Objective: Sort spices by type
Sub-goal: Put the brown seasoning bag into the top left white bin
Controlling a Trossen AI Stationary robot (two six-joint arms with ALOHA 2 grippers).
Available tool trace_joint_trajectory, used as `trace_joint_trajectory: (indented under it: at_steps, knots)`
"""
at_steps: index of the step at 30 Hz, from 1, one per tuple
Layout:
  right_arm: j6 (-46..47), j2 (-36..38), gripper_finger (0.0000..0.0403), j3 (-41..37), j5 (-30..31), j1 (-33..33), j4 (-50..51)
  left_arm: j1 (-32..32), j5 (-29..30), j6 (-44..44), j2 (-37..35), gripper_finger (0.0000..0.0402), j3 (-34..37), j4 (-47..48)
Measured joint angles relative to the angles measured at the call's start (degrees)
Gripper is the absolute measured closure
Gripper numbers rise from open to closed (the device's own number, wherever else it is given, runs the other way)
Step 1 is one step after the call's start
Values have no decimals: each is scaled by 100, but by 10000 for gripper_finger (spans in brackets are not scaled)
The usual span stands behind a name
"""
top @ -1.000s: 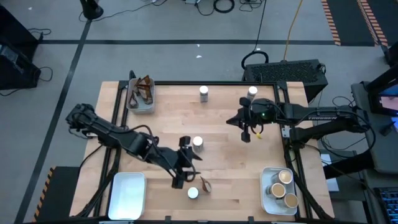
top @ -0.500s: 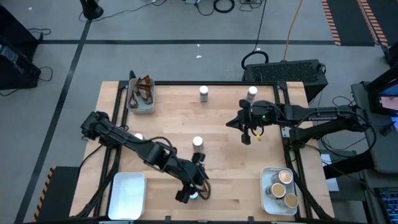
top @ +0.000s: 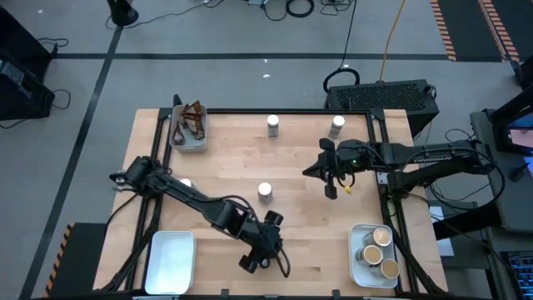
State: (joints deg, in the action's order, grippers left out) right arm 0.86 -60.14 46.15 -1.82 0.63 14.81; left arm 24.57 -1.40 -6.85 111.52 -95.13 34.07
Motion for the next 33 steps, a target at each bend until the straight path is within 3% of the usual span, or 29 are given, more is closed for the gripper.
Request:
trace_joint_trajectory:
  at_steps: [17,24,31,33]
  knots:
    - [-43,0,403,0,4,-1,2,-431,32,-7,263,182,4,730]
    - [-45,0,403,0,6,-1,2,-436,-102,-229,263,252,4,742]
    - [-101,0,403,0,8,-1,2,-419,-276,-624,263,379,4,740]
    - [-107,0,403,0,8,-1,2,-416,-157,-662,242,392,5,743]
